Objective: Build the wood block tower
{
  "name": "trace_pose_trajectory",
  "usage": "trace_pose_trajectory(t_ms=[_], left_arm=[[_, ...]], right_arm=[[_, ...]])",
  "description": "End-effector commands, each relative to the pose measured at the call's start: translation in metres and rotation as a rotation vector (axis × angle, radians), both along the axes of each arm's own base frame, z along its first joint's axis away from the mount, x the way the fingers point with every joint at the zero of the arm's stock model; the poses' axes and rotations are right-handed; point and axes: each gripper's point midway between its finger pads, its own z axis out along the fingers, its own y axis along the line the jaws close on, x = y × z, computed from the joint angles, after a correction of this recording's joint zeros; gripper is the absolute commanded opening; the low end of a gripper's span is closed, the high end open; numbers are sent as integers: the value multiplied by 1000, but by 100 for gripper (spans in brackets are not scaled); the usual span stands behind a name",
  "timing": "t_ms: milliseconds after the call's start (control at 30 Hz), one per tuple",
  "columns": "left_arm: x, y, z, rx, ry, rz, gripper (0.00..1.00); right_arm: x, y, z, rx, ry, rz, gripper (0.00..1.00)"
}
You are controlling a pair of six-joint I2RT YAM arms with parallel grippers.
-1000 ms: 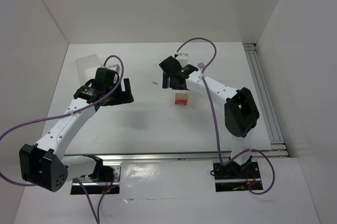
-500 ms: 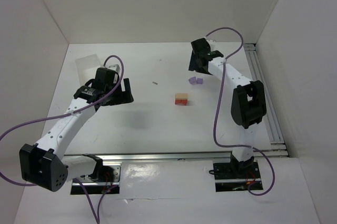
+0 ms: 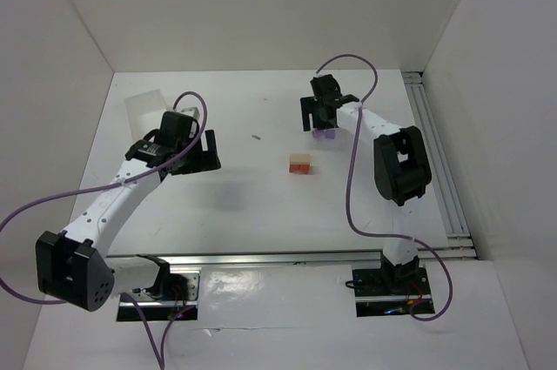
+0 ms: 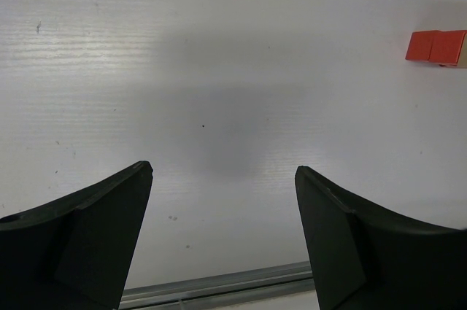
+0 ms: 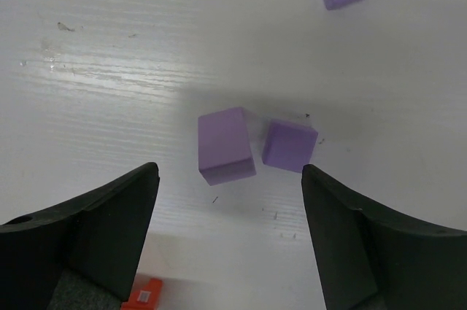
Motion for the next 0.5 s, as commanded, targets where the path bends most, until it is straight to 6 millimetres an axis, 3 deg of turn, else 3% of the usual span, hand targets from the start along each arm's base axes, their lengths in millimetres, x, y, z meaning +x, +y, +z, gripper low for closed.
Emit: trace_pose_trajectory(t_ms=[0, 100, 133, 200, 267, 400, 467], left_arm=[[7, -2, 2, -4, -19, 3, 92], [8, -1, -1, 6, -11, 9, 92], [8, -1, -1, 6, -11, 9, 92], [8, -1, -1, 6, -11, 9, 92], [8, -1, -4, 9, -2, 9, 92], [8, 1, -5, 19, 7, 14, 92], [8, 1, -5, 19, 7, 14, 92]], right_arm=[[18, 3, -2, -23, -69, 74, 85], [20, 7, -18, -28, -35, 94, 78], [23, 8, -13, -24, -48, 94, 75], [22, 8, -25, -31, -26, 94, 75], [24, 8, -24, -31, -25, 94, 72], [23, 6, -30, -33, -9, 72, 54], [26, 3, -17, -41, -49, 54, 43]])
